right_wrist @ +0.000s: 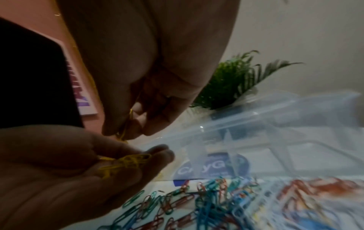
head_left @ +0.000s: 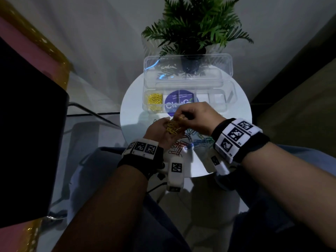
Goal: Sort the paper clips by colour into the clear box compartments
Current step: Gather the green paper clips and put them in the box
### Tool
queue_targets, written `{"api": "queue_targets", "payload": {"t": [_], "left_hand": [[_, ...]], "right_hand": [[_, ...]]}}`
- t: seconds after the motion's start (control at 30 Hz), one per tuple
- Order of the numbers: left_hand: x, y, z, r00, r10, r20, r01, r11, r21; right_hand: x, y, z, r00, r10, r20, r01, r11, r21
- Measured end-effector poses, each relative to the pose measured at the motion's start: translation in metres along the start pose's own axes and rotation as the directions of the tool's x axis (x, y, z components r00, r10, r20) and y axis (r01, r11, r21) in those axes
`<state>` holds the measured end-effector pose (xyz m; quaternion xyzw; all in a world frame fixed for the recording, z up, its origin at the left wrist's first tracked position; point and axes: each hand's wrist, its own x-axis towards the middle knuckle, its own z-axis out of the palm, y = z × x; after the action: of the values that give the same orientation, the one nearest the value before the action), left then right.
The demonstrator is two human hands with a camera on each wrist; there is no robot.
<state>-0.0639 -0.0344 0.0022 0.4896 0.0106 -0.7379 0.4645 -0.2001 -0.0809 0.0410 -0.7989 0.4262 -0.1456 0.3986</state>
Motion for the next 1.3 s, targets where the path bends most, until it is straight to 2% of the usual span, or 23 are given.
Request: {"api": "queue_targets", "payload": {"t": [0.1,0.17,0.27,0.33,0.4,0.43,0.53,0.63,0.77,0.9,1.13,1.2,1.27,1.3], "left_hand": [[0.000,-0.003,0.002,1.000,0.014,0.023,-0.013,0.999,-0.033],[-0.001,-0.003,0.005,1.000,0.002,0.025,-0.001,0.998,-0.056],[-0.004,0.000,0.008,0.998,0.000,0.058,0.006,0.994,-0.105],[-0.004,0.002,0.006,0.996,-0.002,0.089,0.012,0.993,-0.120],[-0.005,0.003,0.003,0.998,-0.008,0.065,0.015,0.994,-0.107],[-0.005,0.005,0.002,0.999,-0.009,0.049,0.014,0.994,-0.113],[-0.004,0.009,0.000,1.000,0.016,0.001,-0.016,0.994,-0.112],[-0.005,0.009,0.000,1.000,0.016,-0.016,-0.018,0.994,-0.111],[-0.004,0.007,0.000,1.000,0.016,-0.016,-0.017,0.994,-0.110],[-0.002,0.007,-0.002,1.000,0.000,-0.031,-0.003,0.994,-0.107],[-0.002,0.007,-0.002,0.999,0.007,-0.039,-0.011,0.994,-0.105],[-0.002,0.006,-0.001,0.999,0.009,-0.038,-0.013,0.995,-0.094],[-0.002,0.006,0.000,0.999,0.011,-0.044,-0.015,0.996,-0.086],[-0.001,0.006,-0.001,0.999,0.013,-0.045,-0.017,0.996,-0.088]], "right_hand": [[0.005,-0.011,0.005,0.988,-0.089,0.124,0.109,0.980,-0.167],[0.006,-0.014,0.005,0.980,-0.076,0.183,0.122,0.959,-0.257],[0.003,-0.015,0.001,0.984,-0.101,0.149,0.130,0.970,-0.205],[0.001,-0.011,-0.007,0.998,-0.063,0.026,0.066,0.989,-0.130],[-0.004,0.000,-0.016,0.991,0.011,-0.131,-0.026,0.993,-0.114],[-0.007,0.008,-0.021,0.983,0.070,-0.170,-0.092,0.988,-0.127],[-0.016,0.036,-0.023,0.949,0.293,-0.115,-0.312,0.920,-0.235],[-0.023,0.053,-0.011,0.911,0.410,-0.032,-0.395,0.849,-0.350],[-0.025,0.056,0.003,0.885,0.466,0.009,-0.427,0.819,-0.384],[-0.021,0.053,0.012,0.909,0.417,-0.008,-0.380,0.819,-0.431],[-0.019,0.055,0.011,0.940,0.337,0.059,-0.291,0.878,-0.381],[-0.022,0.057,0.007,0.955,0.292,-0.044,-0.294,0.925,-0.241],[-0.025,0.061,-0.003,0.934,0.289,-0.211,-0.316,0.943,-0.108],[-0.027,0.064,-0.010,0.919,0.306,-0.250,-0.331,0.942,-0.064]]}}
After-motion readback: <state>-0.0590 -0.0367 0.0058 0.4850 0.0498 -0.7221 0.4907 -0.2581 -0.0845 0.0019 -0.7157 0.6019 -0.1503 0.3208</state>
